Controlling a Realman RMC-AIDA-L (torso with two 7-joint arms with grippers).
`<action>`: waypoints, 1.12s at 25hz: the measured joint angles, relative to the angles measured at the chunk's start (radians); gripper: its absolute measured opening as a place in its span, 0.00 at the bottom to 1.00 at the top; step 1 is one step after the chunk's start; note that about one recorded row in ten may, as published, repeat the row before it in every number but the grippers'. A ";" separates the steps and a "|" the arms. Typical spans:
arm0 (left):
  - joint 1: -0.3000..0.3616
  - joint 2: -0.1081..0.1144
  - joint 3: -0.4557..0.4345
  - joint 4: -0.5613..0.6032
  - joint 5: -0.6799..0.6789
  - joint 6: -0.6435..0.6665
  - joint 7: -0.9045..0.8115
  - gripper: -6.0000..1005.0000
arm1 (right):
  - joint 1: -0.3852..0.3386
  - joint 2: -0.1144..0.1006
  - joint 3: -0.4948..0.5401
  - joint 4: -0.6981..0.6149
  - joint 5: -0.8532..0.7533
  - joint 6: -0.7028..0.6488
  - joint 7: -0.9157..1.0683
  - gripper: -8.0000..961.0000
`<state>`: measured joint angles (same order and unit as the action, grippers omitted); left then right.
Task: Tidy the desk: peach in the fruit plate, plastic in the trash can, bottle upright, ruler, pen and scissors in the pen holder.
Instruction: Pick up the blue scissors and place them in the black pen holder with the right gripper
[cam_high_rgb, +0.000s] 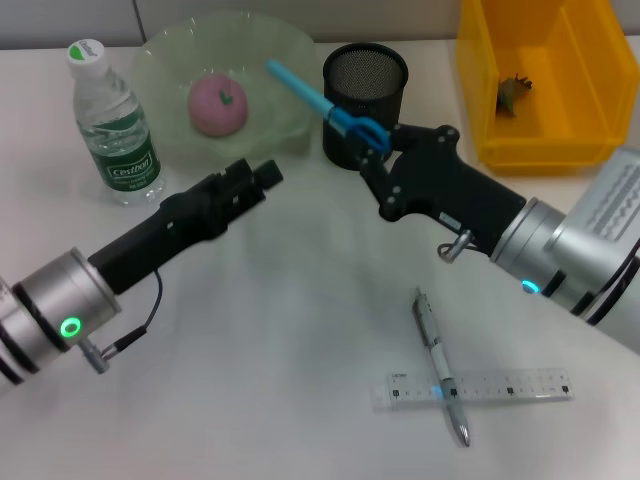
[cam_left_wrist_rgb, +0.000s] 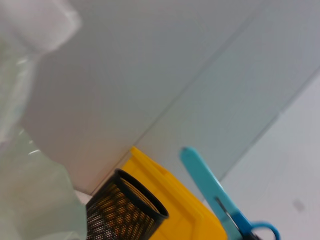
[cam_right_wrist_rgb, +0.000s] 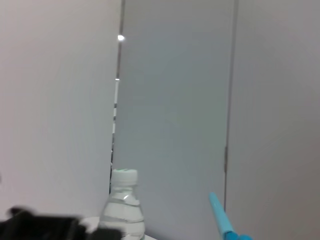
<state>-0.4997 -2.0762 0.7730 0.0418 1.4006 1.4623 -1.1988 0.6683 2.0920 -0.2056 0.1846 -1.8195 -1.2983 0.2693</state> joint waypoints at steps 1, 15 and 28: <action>0.004 0.000 0.009 0.005 0.000 0.005 0.022 0.68 | 0.001 0.000 0.000 -0.014 -0.002 0.000 0.041 0.08; 0.076 -0.001 0.112 0.054 -0.006 0.016 0.554 0.68 | 0.017 -0.009 -0.018 -0.207 -0.208 -0.012 0.480 0.08; 0.091 -0.002 0.105 0.049 -0.006 -0.021 0.709 0.68 | 0.008 -0.010 -0.039 -0.234 -0.246 -0.039 0.516 0.08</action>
<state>-0.4083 -2.0780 0.8779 0.0909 1.3943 1.4416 -0.4896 0.6761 2.0817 -0.2447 -0.0491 -2.0656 -1.3377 0.7857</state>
